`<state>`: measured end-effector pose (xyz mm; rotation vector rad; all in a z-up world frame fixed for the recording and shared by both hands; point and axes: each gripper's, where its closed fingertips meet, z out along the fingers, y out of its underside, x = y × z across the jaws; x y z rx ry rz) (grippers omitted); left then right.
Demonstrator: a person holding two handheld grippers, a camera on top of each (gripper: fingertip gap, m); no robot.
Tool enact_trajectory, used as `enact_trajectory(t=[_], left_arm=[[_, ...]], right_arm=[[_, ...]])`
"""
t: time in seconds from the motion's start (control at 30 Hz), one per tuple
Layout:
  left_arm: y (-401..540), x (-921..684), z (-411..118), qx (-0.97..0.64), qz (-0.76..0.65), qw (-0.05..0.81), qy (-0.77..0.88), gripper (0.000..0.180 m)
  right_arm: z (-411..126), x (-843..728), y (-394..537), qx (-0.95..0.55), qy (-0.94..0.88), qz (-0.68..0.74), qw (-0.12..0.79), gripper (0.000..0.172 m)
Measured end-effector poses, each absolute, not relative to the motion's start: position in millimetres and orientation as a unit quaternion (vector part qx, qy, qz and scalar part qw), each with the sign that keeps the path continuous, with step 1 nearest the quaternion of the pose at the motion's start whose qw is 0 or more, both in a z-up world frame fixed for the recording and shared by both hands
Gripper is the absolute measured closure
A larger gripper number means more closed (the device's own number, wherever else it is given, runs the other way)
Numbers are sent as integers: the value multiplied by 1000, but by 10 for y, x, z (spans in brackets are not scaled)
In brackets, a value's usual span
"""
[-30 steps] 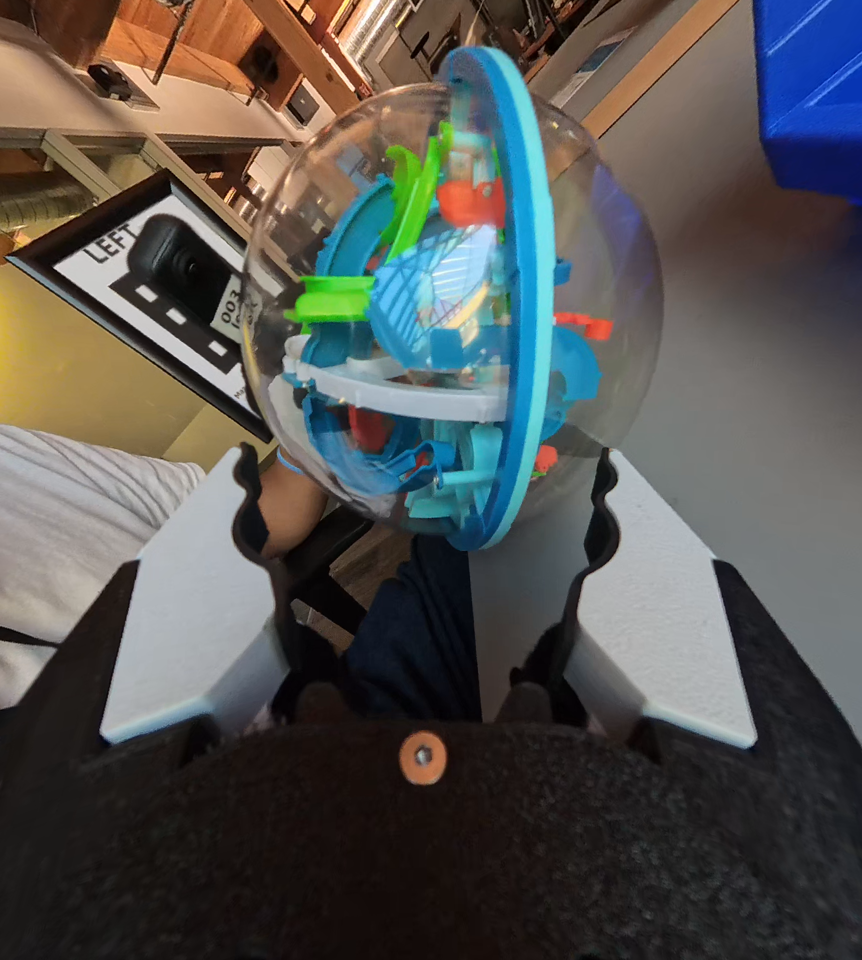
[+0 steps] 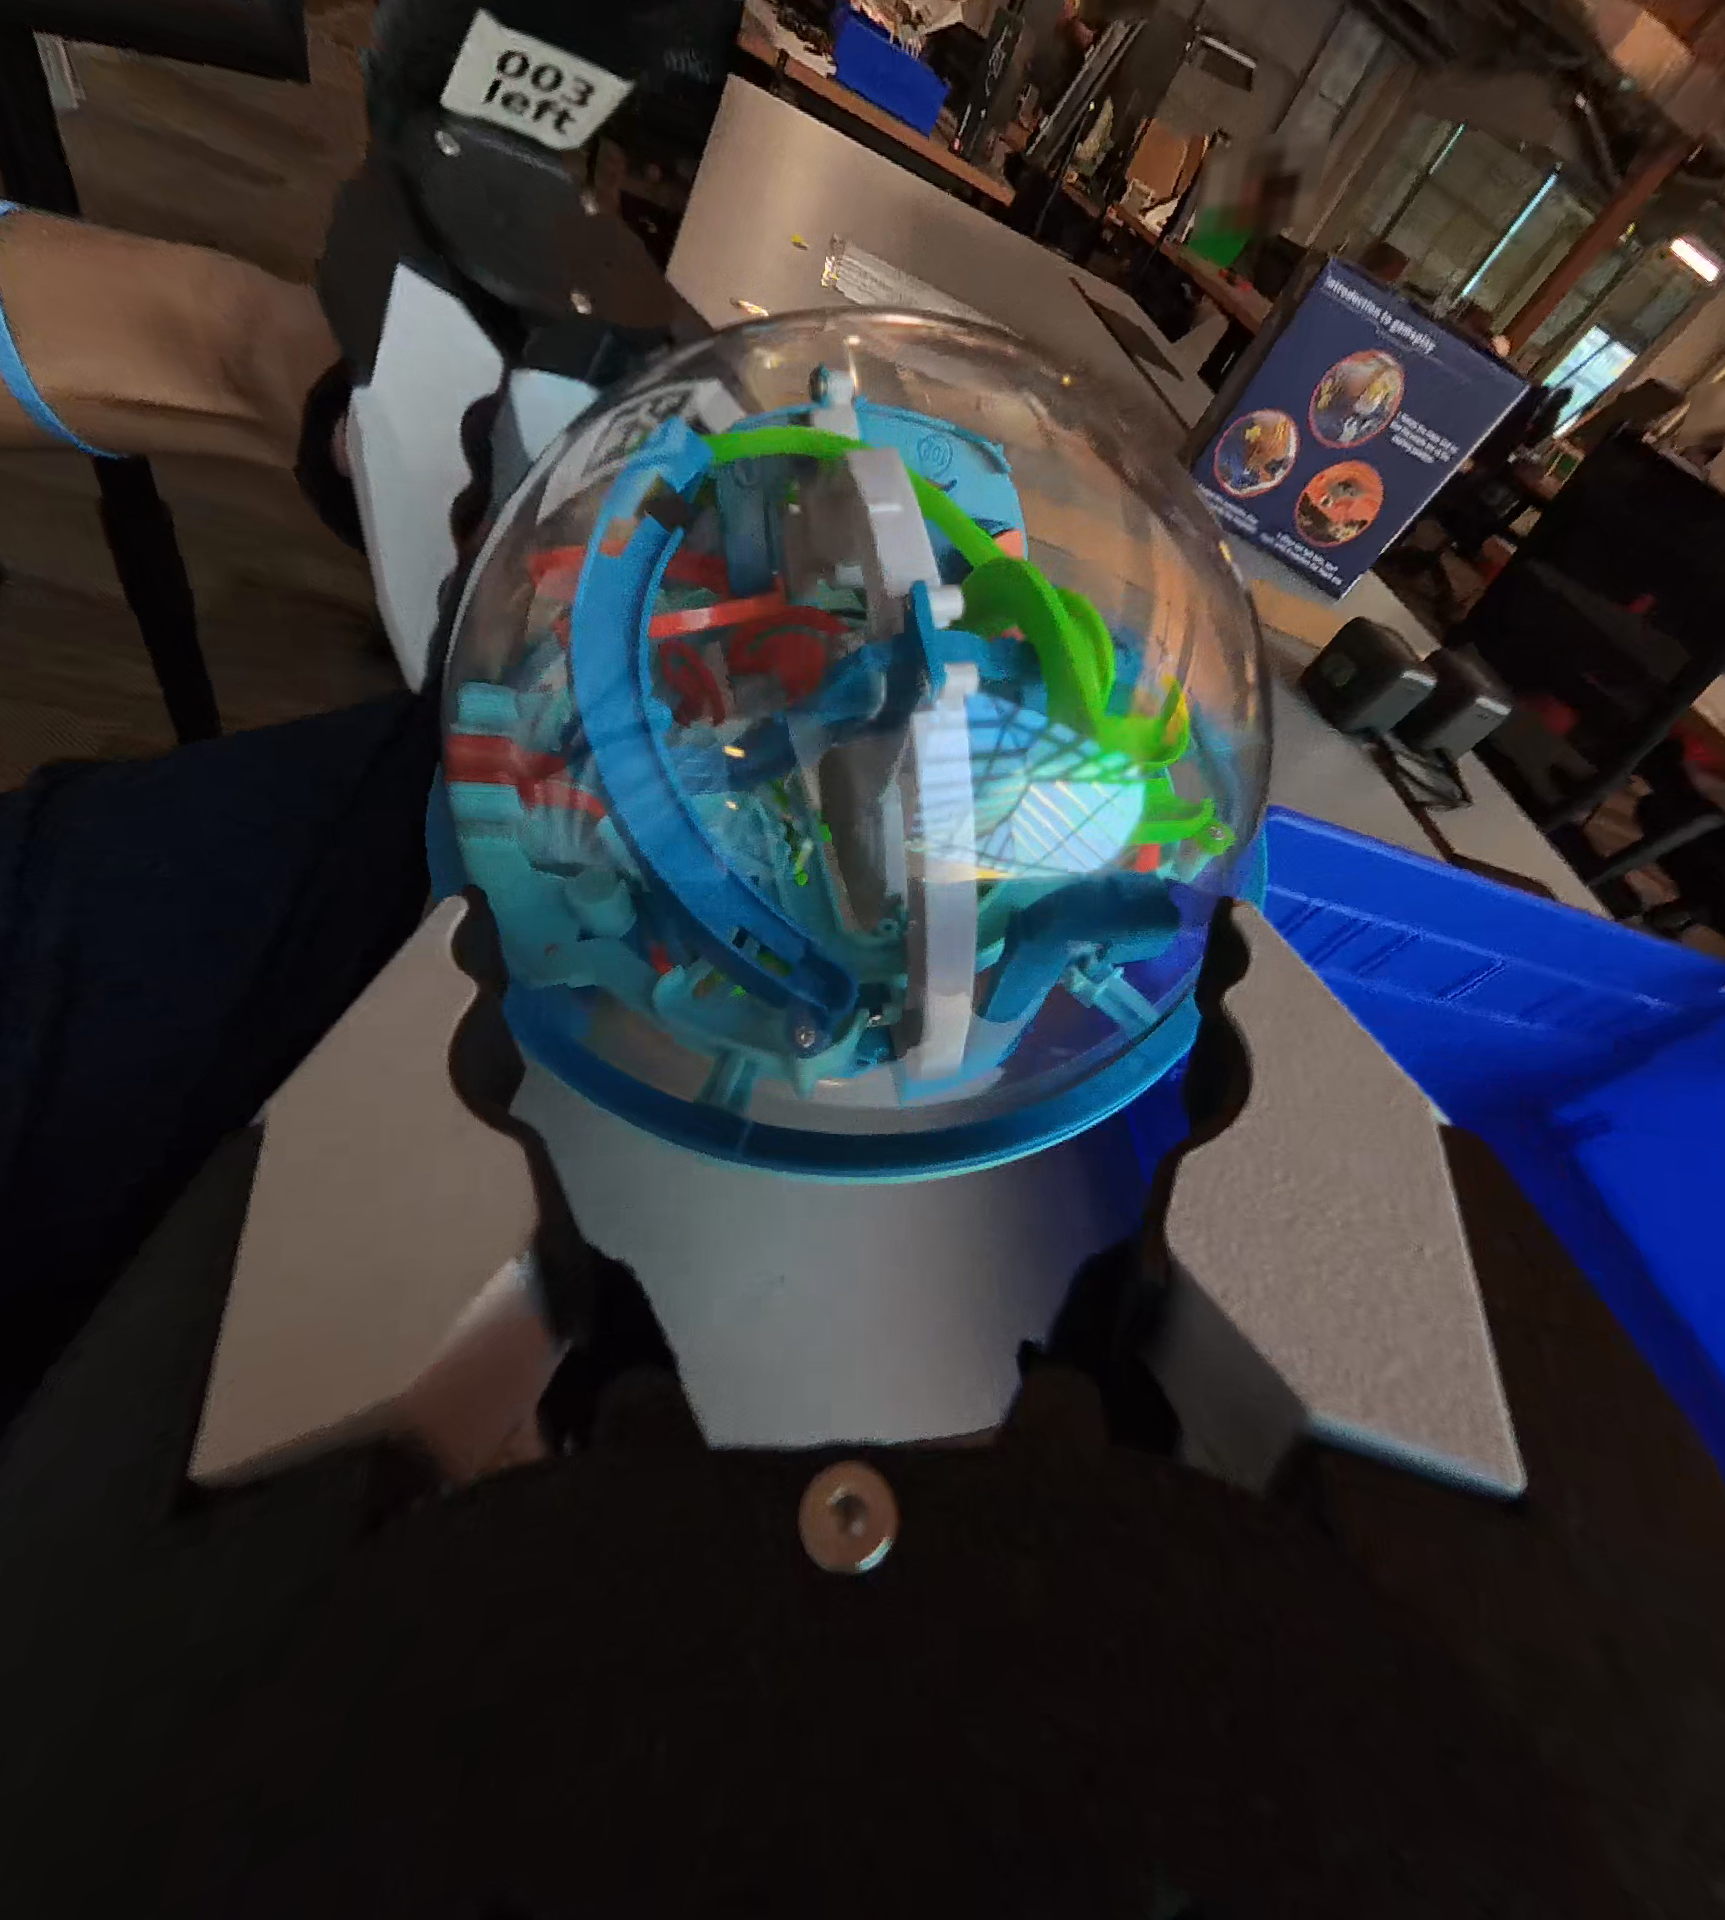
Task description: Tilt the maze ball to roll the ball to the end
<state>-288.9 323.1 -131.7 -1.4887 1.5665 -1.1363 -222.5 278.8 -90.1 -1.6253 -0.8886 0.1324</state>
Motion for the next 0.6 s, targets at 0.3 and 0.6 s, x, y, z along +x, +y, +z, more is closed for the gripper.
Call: enact_trajectory(t=[0.3,0.6], left_arm=[[3177,-2814,-1487,-584,-428,329,606,22],[3215,-2829,-1433,-589,-475,289,587,27]], right_arm=[[-852,-2250,2835,-707,-316,153,614,49],[-646,-2195,2975,-701,-408,119,573,27]])
